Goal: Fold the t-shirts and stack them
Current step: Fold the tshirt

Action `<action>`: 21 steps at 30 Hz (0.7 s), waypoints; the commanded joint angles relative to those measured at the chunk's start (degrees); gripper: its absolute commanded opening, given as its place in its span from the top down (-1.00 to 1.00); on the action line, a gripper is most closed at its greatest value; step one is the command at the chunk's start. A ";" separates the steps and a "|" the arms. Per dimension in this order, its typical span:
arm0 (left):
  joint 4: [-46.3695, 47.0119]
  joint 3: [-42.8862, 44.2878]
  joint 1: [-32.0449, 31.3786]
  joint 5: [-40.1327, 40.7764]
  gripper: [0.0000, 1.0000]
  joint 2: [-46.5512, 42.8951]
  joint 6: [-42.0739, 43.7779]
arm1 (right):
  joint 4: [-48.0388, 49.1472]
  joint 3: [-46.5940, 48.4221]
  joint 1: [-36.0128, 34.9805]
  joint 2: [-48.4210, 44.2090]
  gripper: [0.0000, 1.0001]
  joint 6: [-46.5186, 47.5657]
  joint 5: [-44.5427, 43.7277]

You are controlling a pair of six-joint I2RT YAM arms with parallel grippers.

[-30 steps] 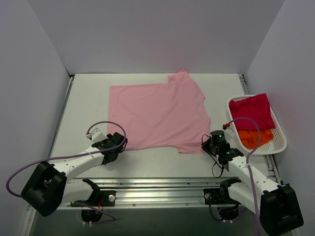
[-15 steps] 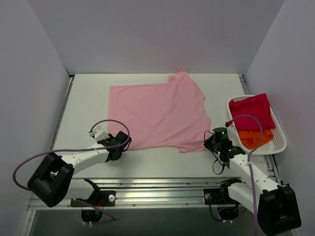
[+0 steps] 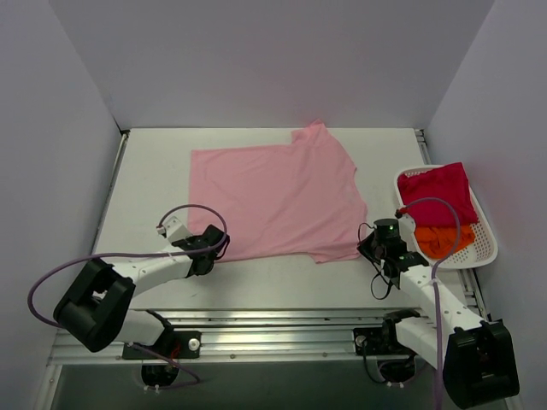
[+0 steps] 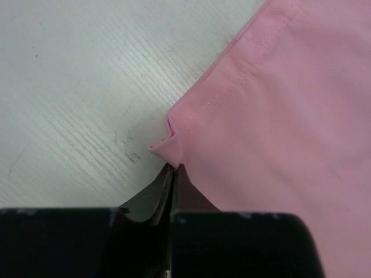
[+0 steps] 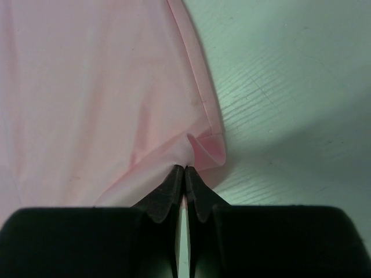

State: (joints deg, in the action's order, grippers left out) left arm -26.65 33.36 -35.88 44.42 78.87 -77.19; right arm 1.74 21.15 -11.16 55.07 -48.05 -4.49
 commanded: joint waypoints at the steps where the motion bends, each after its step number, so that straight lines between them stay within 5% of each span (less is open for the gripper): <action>1: 1.69 -0.22 0.46 -0.48 0.95 -2.22 1.94 | -3.30 2.84 0.61 -0.75 1.00 0.77 -0.78; 10: -1.29 0.82 0.63 -2.76 0.95 -13.29 9.41 | -7.80 7.15 0.79 -3.04 1.00 1.12 -3.51; 21: 3.79 5.31 5.72 -6.18 0.95 -15.15 19.17 | -7.36 11.80 0.61 -1.29 1.00 -1.16 -1.75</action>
State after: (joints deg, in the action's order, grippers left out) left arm -26.20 36.25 -32.03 39.94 64.73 -62.61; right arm -4.73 29.30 -10.85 52.66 -48.56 -5.91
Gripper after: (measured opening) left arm 0.035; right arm 0.004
